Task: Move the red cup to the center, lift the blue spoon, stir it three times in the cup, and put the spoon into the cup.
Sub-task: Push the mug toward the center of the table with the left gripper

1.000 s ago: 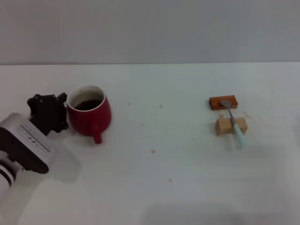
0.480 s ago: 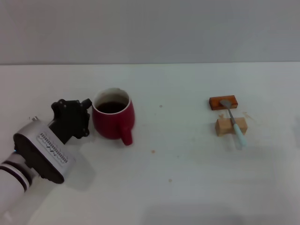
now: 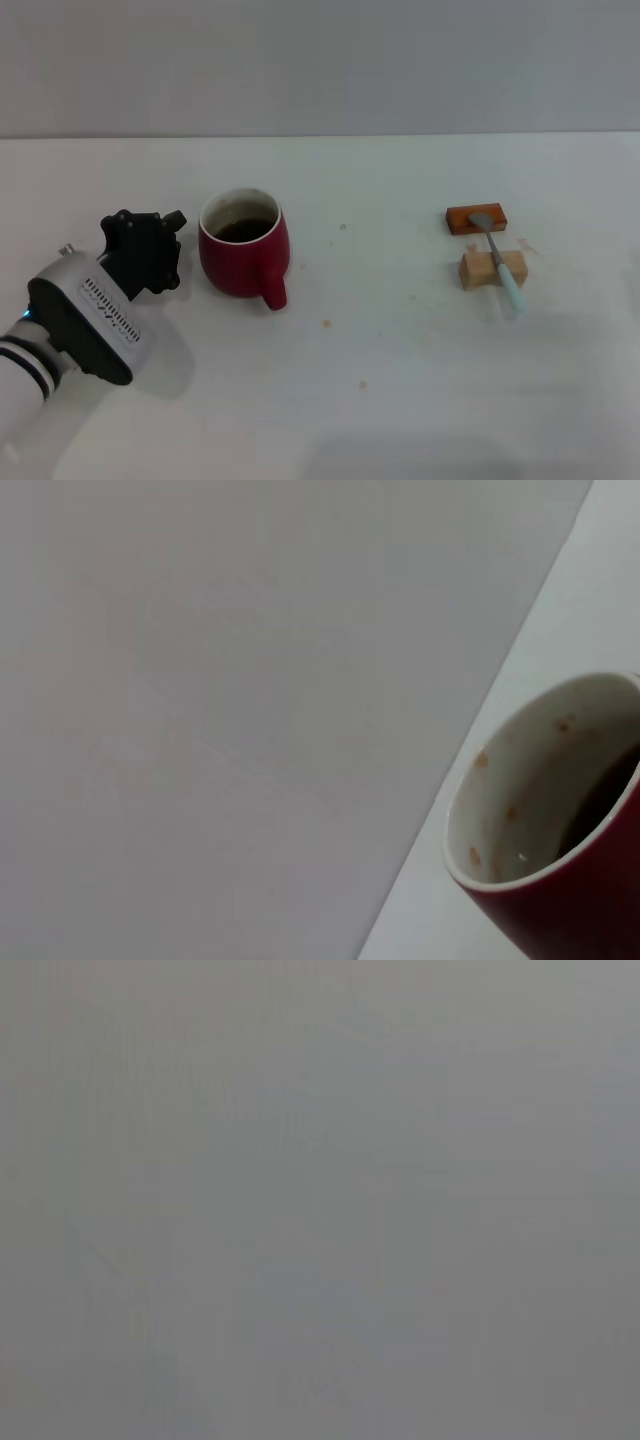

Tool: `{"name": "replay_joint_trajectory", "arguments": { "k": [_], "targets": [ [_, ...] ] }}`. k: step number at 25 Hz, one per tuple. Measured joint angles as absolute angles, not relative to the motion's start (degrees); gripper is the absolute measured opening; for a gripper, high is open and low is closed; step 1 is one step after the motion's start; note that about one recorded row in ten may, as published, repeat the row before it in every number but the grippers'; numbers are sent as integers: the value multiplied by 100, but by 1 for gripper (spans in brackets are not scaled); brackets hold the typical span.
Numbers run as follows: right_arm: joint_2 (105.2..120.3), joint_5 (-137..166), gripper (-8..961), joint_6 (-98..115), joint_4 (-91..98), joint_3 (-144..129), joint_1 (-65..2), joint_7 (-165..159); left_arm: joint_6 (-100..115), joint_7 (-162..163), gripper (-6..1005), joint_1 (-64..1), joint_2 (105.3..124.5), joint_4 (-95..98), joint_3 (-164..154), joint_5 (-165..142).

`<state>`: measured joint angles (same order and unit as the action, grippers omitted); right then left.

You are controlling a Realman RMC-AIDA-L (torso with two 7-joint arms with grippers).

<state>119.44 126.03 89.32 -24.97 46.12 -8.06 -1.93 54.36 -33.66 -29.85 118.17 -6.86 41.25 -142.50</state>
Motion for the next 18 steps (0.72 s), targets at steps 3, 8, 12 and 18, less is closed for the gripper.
{"name": "replay_joint_trajectory", "arguments": {
  "k": [3,8,12,18],
  "targets": [
    [11944,12603,689,8931,-2489,4614,-803,-193,5380,-3367,79,-3045,11820,-683,4118,-14265],
    [11942,12603,689,8932,-2487,4614,-786,-193,5322,-3369,85,-3104,11824,-715,4071,-14274],
    [11936,12603,689,8931,-2487,4614,-764,-193,5326,-3370,89,-3120,11835,-743,4018,-14280],
    [11935,12604,689,8929,-2478,4614,-745,-193,5348,-3372,96,-3128,11847,-879,3757,-14290]
  ]
}}
